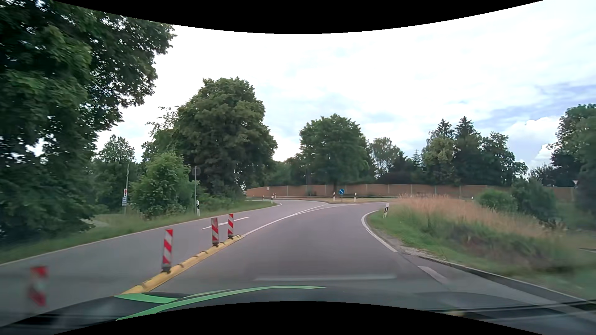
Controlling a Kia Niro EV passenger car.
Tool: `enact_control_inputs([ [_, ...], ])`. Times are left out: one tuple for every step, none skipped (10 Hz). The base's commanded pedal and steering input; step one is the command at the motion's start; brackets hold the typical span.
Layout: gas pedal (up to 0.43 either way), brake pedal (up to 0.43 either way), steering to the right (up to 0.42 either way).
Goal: Follow the waypoints while adhering to traffic rules and regulations
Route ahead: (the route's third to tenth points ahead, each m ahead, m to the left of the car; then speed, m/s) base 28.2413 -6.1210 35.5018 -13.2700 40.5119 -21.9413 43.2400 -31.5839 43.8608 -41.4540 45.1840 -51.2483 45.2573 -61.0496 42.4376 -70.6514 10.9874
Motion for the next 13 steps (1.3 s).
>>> enact_control_inputs([
  [0.047,0.0,0.046],
  [0.047,0.0,0.049],
  [0.047,0.0,0.055],
  [0.047,0.0,0.061],
  [0.047,0.0,0.069],
  [0.039,0.0,0.075],
  [0.039,0.0,0.079],
  [0.039,0.0,0.081],
  [0.039,0.0,0.083],
  [0.039,0.0,0.085],
  [0.039,0.0,0.088],
  [0.039,0.0,0.095],
  [0.039,0.0,0.104],
])
